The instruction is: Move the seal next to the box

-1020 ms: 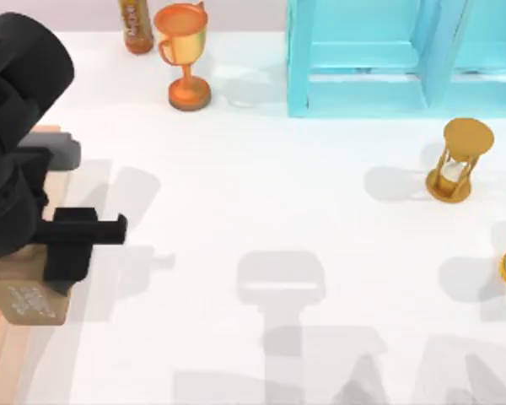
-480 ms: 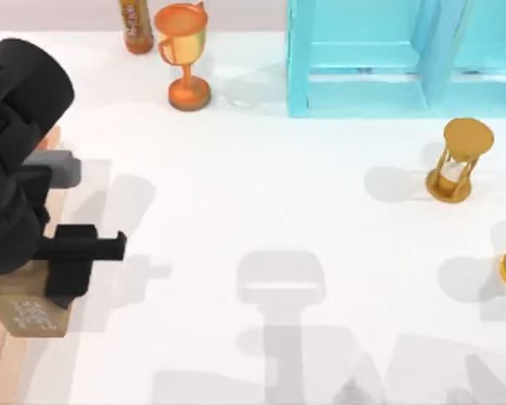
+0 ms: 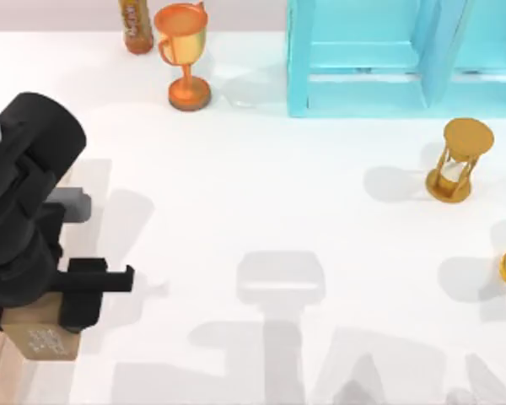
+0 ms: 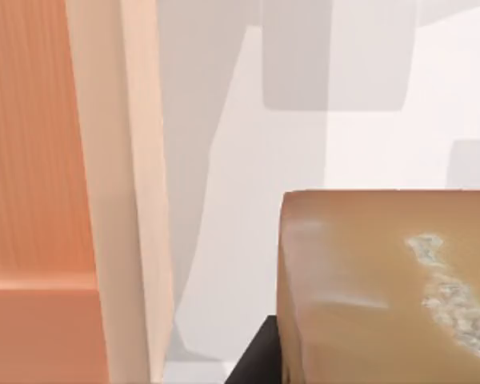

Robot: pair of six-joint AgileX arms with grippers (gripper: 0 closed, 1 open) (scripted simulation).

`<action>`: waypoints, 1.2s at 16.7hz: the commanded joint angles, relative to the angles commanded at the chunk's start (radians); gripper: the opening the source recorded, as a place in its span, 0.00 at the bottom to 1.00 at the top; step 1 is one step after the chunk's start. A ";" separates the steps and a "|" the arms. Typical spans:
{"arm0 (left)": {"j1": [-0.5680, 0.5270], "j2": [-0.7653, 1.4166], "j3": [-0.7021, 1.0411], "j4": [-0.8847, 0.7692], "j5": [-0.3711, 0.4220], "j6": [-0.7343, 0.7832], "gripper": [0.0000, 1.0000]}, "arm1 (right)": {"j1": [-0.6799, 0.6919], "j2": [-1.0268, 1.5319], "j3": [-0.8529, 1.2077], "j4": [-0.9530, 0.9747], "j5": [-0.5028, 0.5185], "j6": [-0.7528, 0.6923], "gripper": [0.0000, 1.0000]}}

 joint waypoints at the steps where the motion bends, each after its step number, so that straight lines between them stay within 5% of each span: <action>1: 0.000 0.000 0.000 0.000 0.000 0.000 0.00 | 0.000 0.000 0.000 0.000 0.000 0.000 1.00; 14: 0.000 0.000 0.000 0.000 0.000 0.000 0.98 | 0.000 0.000 0.000 0.000 0.000 0.000 1.00; 20: 0.000 0.000 0.000 0.000 0.000 0.000 1.00 | 0.000 0.000 0.000 0.000 0.000 0.000 1.00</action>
